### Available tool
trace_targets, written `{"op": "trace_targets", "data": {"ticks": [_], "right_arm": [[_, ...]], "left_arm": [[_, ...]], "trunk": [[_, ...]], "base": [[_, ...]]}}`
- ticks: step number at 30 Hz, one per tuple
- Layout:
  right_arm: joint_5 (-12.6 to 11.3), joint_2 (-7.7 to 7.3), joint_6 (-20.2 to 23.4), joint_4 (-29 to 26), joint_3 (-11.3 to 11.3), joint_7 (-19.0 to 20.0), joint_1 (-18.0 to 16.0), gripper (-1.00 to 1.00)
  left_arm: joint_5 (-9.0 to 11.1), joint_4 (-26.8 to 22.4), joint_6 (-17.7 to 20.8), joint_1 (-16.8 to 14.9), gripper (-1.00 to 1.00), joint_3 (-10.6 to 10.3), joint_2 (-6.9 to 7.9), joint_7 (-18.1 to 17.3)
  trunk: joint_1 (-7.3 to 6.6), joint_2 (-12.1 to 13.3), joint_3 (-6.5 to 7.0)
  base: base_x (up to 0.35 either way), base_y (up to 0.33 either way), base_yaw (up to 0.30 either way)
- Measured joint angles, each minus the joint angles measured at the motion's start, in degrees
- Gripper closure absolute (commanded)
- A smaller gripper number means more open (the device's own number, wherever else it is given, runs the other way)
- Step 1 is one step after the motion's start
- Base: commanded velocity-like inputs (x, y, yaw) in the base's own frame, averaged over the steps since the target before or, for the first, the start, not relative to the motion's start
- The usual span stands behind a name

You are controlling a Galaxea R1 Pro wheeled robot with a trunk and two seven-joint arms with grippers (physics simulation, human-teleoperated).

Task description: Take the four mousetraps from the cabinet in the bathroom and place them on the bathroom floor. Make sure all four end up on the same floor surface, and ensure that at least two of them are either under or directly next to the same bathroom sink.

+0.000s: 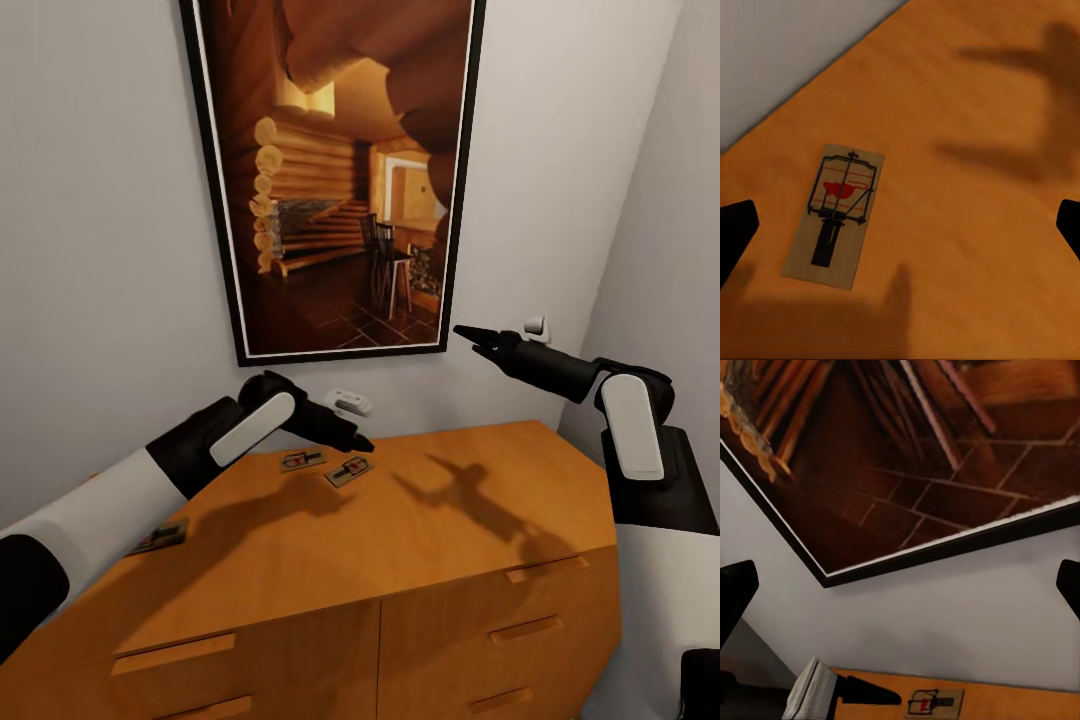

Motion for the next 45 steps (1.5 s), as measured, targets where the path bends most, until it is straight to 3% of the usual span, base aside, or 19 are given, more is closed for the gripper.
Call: {"op": "trace_targets", "data": {"ticks": [13,21,30,31,35,40,45], "right_arm": [[0.0,0.00,0.0,0.0,-0.1,0.0,0.1,-1.00],[0.0,0.04,-0.1,0.1,0.0,-0.1,0.3,-1.00],[0.1,0.08,-0.1,0.0,0.0,-0.1,0.4,-1.00],[0.1,0.08,-0.1,0.0,0.0,-0.1,0.4,-1.00],[0.1,0.09,-0.1,0.0,0.0,-0.1,0.4,-1.00],[0.1,0.09,-0.1,0.0,0.0,0.0,0.4,-1.00],[0.0,0.07,-0.1,0.0,0.0,0.0,0.4,-1.00]], "left_arm": [[-4.6,0.1,-0.1,-0.1,-1.00,0.0,2.13,-6.0],[-11.6,0.3,-0.2,0.1,-1.00,-0.1,3.52,-12.8],[-22.5,2.8,-0.7,0.3,-1.00,0.0,3.78,-23.4],[-24.8,3.5,-0.8,0.3,-1.00,0.0,3.75,-25.8],[-29.0,4.6,-1.0,0.3,-1.00,0.0,3.69,-29.8],[-32.6,5.4,-1.2,0.4,-1.00,-0.1,3.64,-33.2],[-34.2,5.7,-1.9,0.4,-1.00,-0.2,3.58,-34.9]], "trunk": [[0.00,0.0,0.00],[0.00,0.0,0.00],[0.00,0.0,0.00],[0.00,0.0,0.00],[0.00,0.0,0.00],[0.00,0.0,0.00],[-0.01,0.0,0.00]], "base": [[0.000,0.000,0.000],[0.000,0.000,0.000],[0.000,0.000,0.000],[0.000,0.000,0.000],[0.000,0.000,0.000],[0.000,0.030,0.000],[0.031,0.162,0.000]]}}
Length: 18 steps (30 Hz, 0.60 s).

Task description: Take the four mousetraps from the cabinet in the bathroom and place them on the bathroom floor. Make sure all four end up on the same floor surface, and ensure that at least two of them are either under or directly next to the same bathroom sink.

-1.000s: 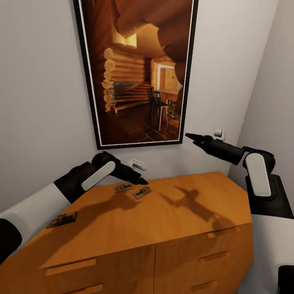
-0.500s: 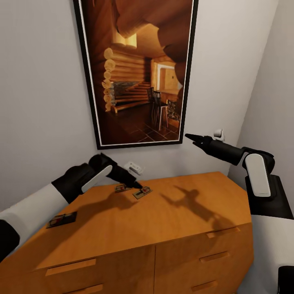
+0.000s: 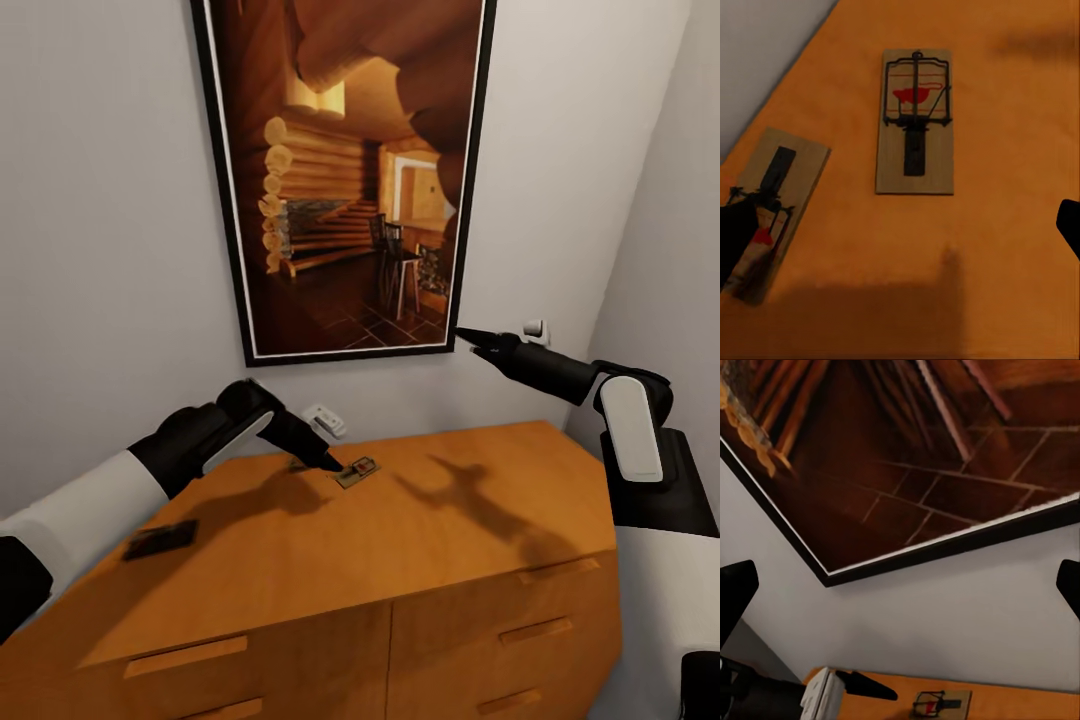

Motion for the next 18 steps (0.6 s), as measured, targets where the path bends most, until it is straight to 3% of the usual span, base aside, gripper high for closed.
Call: {"op": "trace_targets", "data": {"ticks": [7,18], "right_arm": [[0.0,-0.04,0.0,0.0,0.0,0.0,0.0,-1.00],[0.0,-0.07,0.1,0.0,0.0,0.0,0.0,-1.00]], "left_arm": [[-0.6,0.1,-0.5,0.0,-1.00,0.0,-0.24,-0.7],[-0.7,0.0,-1.2,0.1,-1.00,0.1,-0.40,-0.8]], "trunk": [[0.00,0.0,0.00],[0.01,0.0,0.00]], "base": [[0.065,0.166,0.000],[0.013,0.030,0.000]]}}
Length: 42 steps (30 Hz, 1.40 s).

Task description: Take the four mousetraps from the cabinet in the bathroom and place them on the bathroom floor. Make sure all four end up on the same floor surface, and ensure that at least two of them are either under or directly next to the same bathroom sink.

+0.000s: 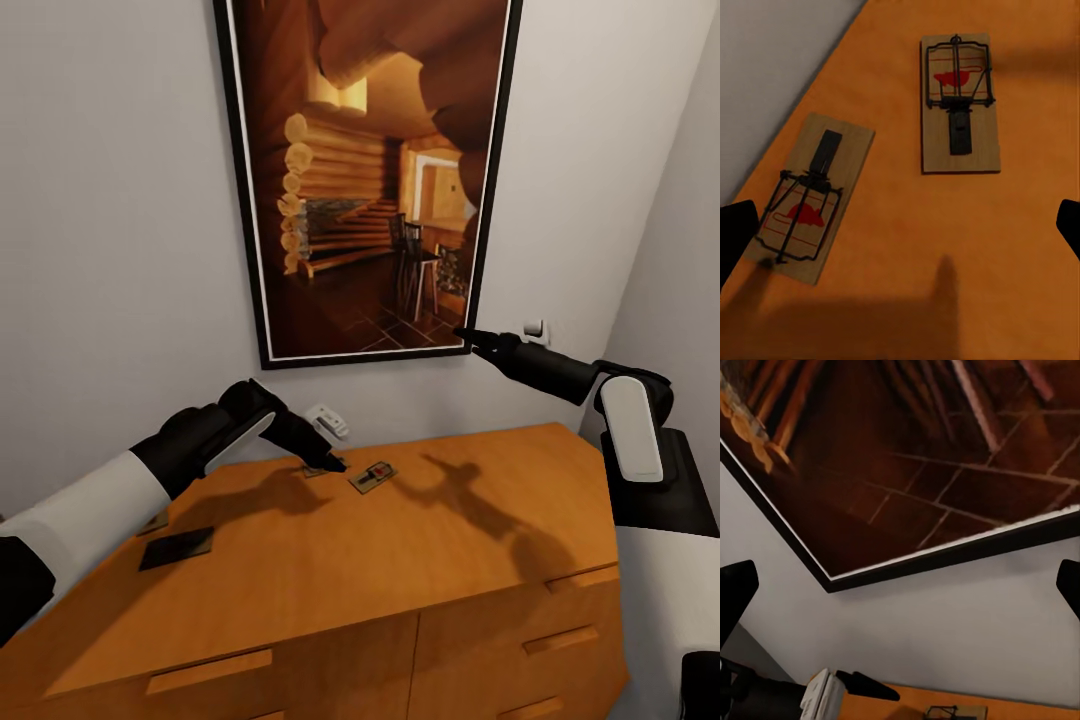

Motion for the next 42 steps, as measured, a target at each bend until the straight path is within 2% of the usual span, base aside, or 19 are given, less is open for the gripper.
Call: {"op": "trace_targets", "data": {"ticks": [25,36,42], "right_arm": [[0.0,-0.05,-0.1,0.0,-0.1,0.1,0.0,-1.00],[0.0,-0.02,-0.1,0.0,-0.1,0.2,0.1,-1.00],[0.0,-0.01,-0.1,0.0,-0.1,0.2,0.1,-1.00]], "left_arm": [[0.1,-0.4,-1.5,0.0,-1.00,0.2,-1.46,-0.1],[0.3,-0.2,-1.7,0.1,-1.00,0.3,-2.86,-0.3],[0.3,0.0,-2.5,0.2,-1.00,0.3,-3.17,-0.3]], "trunk": [[0.00,0.0,0.00],[0.00,0.0,0.00],[0.00,0.0,0.00]], "base": [[0.000,0.001,0.000],[0.000,0.000,0.000],[0.000,0.000,0.000]]}}
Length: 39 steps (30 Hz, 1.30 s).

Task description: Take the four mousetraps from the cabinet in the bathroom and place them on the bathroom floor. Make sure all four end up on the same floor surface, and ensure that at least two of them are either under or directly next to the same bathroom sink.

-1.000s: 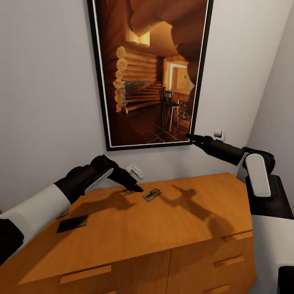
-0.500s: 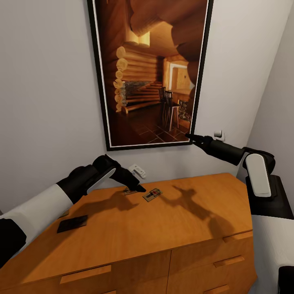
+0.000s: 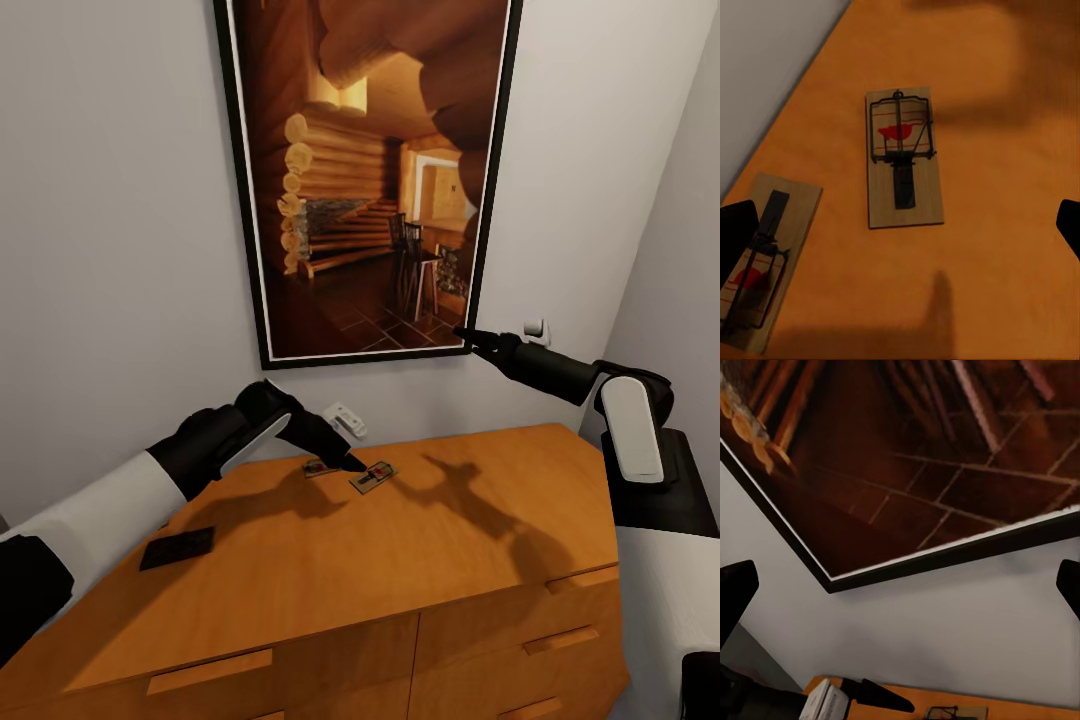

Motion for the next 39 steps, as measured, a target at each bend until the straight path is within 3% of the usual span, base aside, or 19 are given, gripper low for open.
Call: {"op": "trace_targets", "data": {"ticks": [11,39], "right_arm": [[0.0,-0.09,0.0,0.0,0.0,0.0,0.0,-1.00],[-0.3,-0.26,0.1,0.0,-0.1,0.0,-0.1,-1.00]], "left_arm": [[-0.2,0.0,-1.7,0.2,-1.00,0.1,-0.01,0.2],[-0.1,-0.1,-1.6,0.3,-1.00,0.4,0.39,0.4]], "trunk": [[0.00,0.0,0.00],[0.00,0.0,0.00]], "base": [[0.000,0.000,0.000],[0.021,0.000,0.000]]}}
